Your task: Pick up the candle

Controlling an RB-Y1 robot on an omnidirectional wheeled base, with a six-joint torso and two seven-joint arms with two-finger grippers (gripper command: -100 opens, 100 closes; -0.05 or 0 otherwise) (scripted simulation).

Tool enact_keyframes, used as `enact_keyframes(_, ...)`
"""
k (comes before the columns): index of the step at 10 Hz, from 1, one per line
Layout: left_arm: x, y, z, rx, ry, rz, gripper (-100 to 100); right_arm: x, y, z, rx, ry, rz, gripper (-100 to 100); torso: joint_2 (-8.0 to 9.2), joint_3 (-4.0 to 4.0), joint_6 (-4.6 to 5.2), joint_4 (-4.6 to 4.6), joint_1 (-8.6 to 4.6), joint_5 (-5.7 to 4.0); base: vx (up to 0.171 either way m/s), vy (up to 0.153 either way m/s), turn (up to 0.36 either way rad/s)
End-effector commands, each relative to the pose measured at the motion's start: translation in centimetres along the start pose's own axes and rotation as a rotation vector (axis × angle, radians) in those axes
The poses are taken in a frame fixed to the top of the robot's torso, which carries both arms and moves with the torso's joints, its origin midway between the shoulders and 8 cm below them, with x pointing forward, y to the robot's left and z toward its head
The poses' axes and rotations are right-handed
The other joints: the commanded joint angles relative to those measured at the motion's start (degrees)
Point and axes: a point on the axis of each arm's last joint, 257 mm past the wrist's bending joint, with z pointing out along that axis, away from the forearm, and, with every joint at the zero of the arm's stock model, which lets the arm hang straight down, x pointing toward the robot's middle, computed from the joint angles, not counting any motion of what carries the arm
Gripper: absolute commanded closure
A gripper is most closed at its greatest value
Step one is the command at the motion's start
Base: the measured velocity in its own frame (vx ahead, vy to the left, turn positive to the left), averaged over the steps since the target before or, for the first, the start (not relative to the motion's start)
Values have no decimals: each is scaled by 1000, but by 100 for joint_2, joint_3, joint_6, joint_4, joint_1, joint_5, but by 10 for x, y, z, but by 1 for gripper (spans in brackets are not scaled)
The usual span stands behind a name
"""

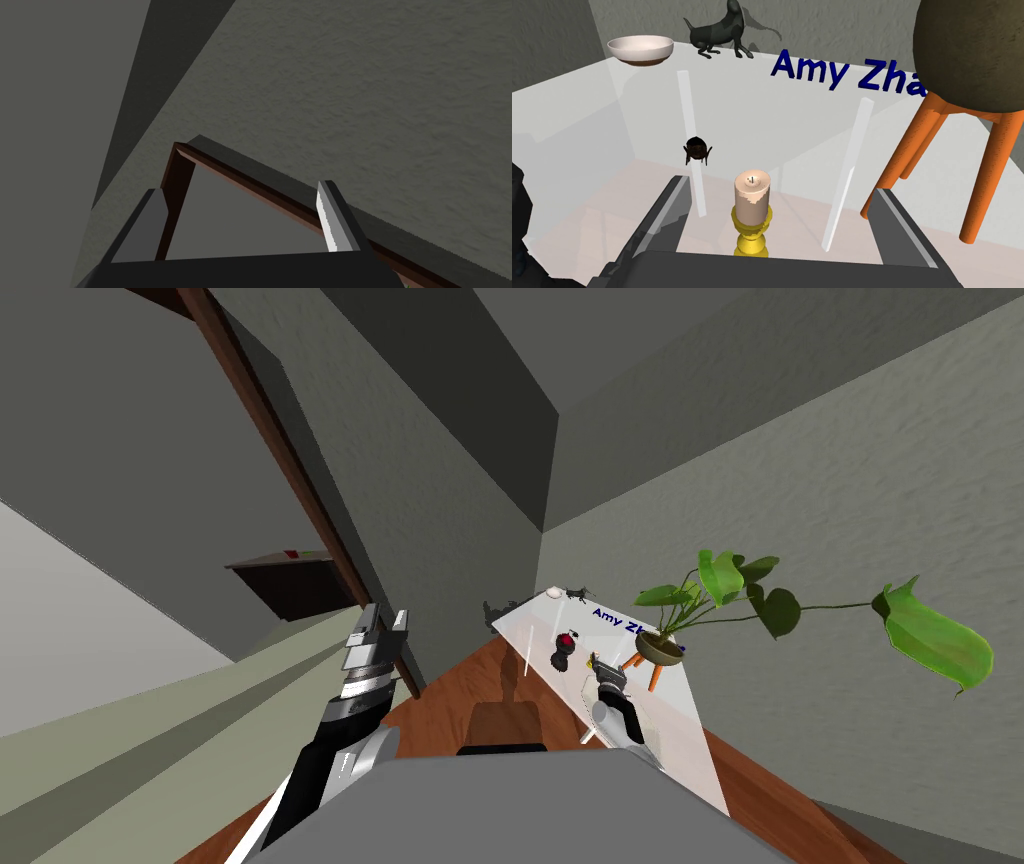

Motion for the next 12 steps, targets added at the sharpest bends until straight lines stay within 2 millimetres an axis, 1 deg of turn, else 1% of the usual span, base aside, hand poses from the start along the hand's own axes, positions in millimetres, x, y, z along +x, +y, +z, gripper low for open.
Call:
enact_keyframes(1, 0, 0, 0, 0, 0, 0, 0, -10, 10, 3, -32, -27, 68, -100, 0, 0, 0, 0, 0, 0, 0, -13, 163)
enact_keyframes(2, 0, 0, 0, 0, 0, 0, 0, -18, 14, 0, -38, -43, 74, -100, -1, 0, -3, 0, 0, 0, 1, -15, 77)
enact_keyframes(3, 0, 0, 0, 0, 0, 0, 0, -18, 17, 4, -60, -45, 125, -100, 0, 0, 1, 0, 0, 0, 0, -13, 135)
enact_keyframes(4, 0, 0, 0, 0, 0, 0, 0, -30, 23, 0, -70, -69, 133, -100, -2, -1, -3, 0, 0, 0, 2, -15, 78)
enact_keyframes(5, 0, 0, 0, 0, 0, 0, 0, -37, 29, 1, -98, -84, 179, -100, -1, -1, 1, 0, 0, 0, 4, -16, 133)
enact_keyframes(8, 0, 0, 0, 0, 0, 0, 0, -50, 39, -2, -134, -111, 239, -100, -3, -1, -2, 0, -2, 0, 5, -18, 106)
enact_keyframes(11, 0, 0, 0, 0, 0, 0, 0, -74, 59, -7, -222, -154, 368, -100, -7, -4, -2, -1, -6, -1, 14, -31, 175)
enact_keyframes(12, 0, 0, 0, 0, 0, 0, 0, -74, 59, -7, -222, -154, 368, -100, -8, -4, 0, -1, -9, -1, 7, -35, 65)
